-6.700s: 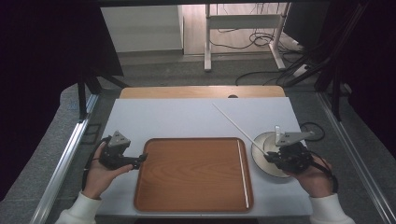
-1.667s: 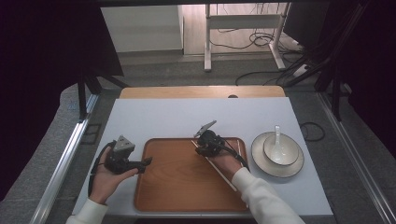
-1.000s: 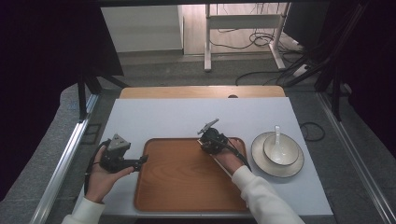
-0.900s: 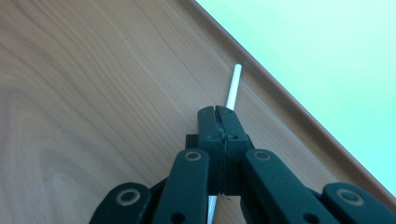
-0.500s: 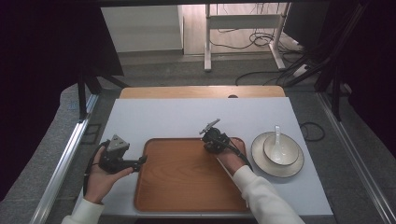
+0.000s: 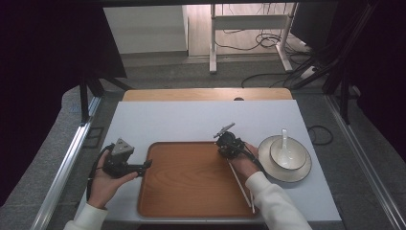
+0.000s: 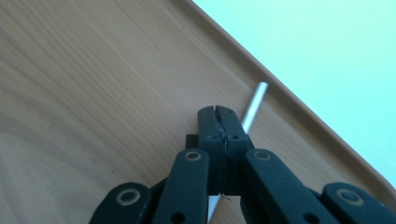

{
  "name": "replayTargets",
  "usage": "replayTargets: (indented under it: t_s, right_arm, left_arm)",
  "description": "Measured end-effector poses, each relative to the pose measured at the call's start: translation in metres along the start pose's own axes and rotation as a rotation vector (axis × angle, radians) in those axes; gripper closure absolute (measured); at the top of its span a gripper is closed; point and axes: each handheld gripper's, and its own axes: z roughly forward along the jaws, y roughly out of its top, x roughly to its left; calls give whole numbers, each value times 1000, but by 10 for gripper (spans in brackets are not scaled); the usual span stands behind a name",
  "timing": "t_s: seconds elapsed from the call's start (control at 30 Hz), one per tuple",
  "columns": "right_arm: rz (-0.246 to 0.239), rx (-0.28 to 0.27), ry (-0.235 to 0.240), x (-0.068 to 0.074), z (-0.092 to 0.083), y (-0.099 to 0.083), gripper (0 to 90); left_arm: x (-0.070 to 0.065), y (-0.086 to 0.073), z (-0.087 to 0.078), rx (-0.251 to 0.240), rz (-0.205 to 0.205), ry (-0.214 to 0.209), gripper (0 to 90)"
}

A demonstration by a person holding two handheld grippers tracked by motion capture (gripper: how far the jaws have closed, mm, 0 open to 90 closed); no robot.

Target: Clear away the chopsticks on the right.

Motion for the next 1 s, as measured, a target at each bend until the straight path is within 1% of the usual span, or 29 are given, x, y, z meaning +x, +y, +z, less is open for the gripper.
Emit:
replayTargets:
  t_s: [0.23, 0.43, 0.63, 1.0]
  right_arm:
    - [18, 9, -23, -4, -5, -7, 900]
    - [46, 11, -54, -11, -10, -15, 900]
    - [56, 21, -88, -13, -13, -20, 900]
    - [92, 28, -116, -19, -18, -32, 900]
  left_arm:
    - [-3, 2, 0, -4, 3, -4, 174]
    - [-3, 1, 0, -1, 4, -4, 174]
    - [-2, 1, 0, -1, 2, -7, 174]
    - [0, 1, -1, -8, 0, -9, 174]
